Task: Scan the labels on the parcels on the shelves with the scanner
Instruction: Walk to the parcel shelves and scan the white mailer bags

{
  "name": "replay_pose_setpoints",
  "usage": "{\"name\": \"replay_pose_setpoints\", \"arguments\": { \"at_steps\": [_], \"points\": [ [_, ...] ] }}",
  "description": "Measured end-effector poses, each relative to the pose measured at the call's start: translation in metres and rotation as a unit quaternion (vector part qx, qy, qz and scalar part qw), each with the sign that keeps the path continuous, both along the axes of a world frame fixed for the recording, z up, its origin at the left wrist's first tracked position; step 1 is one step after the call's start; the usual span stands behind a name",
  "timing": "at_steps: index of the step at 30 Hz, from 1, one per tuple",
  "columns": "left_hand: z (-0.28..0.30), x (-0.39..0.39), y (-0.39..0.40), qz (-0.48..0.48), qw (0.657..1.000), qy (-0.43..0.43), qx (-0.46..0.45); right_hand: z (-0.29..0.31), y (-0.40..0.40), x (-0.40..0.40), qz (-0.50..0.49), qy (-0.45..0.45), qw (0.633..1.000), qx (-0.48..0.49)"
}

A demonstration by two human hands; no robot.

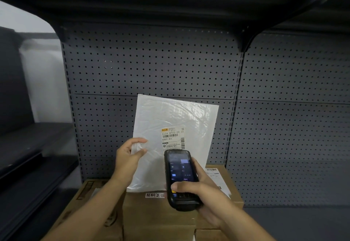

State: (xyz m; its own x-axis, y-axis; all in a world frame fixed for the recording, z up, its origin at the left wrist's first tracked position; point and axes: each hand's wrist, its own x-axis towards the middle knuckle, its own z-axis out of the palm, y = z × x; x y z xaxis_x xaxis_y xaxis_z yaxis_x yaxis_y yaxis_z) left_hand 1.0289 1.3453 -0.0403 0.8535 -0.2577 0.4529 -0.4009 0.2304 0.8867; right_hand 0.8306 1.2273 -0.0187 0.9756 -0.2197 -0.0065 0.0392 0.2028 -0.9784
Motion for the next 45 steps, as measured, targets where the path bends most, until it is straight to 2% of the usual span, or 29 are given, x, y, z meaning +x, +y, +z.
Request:
{"name": "replay_pose_setpoints", "arguments": {
  "at_steps": [12, 45],
  "points": [
    [-0.006, 0.009, 0.005, -0.006, 1.0, 0.006, -0.011, 0.016, 0.006, 0.003, 0.001, -0.019, 0.999, -0.034],
    [-0.008, 0.016, 0.001, 0.001, 1.0, 0.004, -0.01, 0.018, 0.004, 0.008, -0.027, 0.002, 0.997, -0.069]
  ]
}}
